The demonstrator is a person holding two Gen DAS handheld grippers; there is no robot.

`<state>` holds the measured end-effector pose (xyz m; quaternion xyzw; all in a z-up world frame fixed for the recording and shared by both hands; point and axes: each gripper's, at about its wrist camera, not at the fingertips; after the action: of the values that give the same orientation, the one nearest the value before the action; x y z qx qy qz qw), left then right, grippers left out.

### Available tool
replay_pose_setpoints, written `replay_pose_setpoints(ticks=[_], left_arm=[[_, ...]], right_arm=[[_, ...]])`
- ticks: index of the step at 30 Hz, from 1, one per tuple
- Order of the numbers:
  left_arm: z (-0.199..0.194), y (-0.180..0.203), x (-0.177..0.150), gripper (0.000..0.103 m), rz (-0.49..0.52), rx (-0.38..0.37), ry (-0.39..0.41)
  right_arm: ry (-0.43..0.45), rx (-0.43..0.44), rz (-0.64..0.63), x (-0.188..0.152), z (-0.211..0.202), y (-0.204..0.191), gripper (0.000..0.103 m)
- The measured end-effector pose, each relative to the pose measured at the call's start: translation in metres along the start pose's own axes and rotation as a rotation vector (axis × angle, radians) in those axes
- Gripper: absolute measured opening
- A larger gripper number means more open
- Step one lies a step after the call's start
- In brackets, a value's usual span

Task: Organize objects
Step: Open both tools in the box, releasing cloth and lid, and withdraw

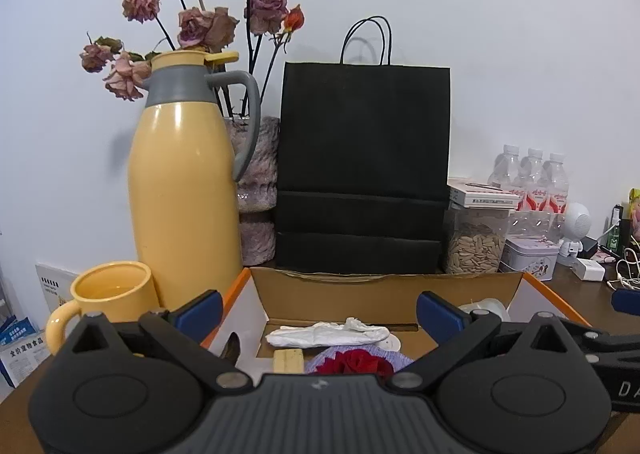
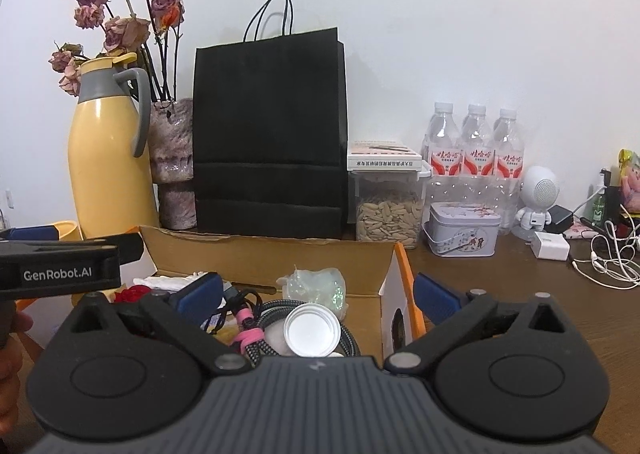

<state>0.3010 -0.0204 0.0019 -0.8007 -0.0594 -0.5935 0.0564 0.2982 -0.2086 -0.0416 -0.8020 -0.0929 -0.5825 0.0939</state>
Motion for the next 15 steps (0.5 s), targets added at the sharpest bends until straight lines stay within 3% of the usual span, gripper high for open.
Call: replay_pose_setpoints(ticks=[15], left_arm=[[-0.047,-0.013,-0.024,0.103,0.031,-0.005,0.014]], right_arm=[[0.017,-0.017,-0.048,-0.02,-0.039,-0.01,0.103]])
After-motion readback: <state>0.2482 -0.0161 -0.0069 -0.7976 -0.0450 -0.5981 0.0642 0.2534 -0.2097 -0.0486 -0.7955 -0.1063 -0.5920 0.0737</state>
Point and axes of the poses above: each gripper's, at about its wrist camera, not at the fingertips, and z roughly the way its jaws point, y to its right, x to its top, and after that the axes turned 4 degrees about x, right-handed
